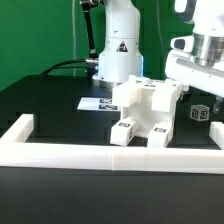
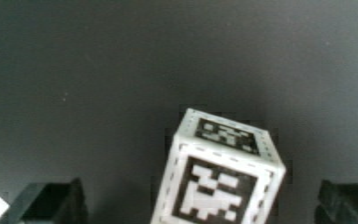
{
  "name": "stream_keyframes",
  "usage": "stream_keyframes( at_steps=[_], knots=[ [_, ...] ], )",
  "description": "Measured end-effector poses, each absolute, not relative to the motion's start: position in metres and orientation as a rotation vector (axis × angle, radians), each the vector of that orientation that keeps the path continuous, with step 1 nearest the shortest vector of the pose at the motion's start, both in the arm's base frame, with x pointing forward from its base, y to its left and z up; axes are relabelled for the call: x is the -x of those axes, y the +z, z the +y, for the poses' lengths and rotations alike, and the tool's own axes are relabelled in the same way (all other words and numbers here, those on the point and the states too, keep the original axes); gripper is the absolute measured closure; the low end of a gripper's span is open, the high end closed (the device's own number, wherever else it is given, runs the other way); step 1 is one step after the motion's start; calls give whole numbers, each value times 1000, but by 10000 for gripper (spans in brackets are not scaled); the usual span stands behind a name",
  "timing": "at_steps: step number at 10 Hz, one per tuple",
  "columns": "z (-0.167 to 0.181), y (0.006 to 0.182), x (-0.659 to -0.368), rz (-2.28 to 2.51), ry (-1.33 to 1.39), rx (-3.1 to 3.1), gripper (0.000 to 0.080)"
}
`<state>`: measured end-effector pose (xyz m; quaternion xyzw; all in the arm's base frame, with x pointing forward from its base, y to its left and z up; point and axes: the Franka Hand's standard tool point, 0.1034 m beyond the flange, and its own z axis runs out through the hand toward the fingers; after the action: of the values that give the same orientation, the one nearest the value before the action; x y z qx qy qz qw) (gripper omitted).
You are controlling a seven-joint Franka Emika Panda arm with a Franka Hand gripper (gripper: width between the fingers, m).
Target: Assemble chair
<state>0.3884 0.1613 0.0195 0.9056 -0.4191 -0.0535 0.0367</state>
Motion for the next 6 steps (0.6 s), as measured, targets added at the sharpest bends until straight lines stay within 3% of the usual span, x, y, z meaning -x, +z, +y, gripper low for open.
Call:
stream_keyframes(
  at_steps=[3, 4, 5, 6],
  knots=[
    [163, 18, -392, -1284, -161, -2782, 150],
    [164, 18, -393, -1283, -159, -2784, 244],
    [164, 18, -393, -1281, -159, -2785, 439],
    [164, 18, -393, -1281, -159, -2785, 514]
  ],
)
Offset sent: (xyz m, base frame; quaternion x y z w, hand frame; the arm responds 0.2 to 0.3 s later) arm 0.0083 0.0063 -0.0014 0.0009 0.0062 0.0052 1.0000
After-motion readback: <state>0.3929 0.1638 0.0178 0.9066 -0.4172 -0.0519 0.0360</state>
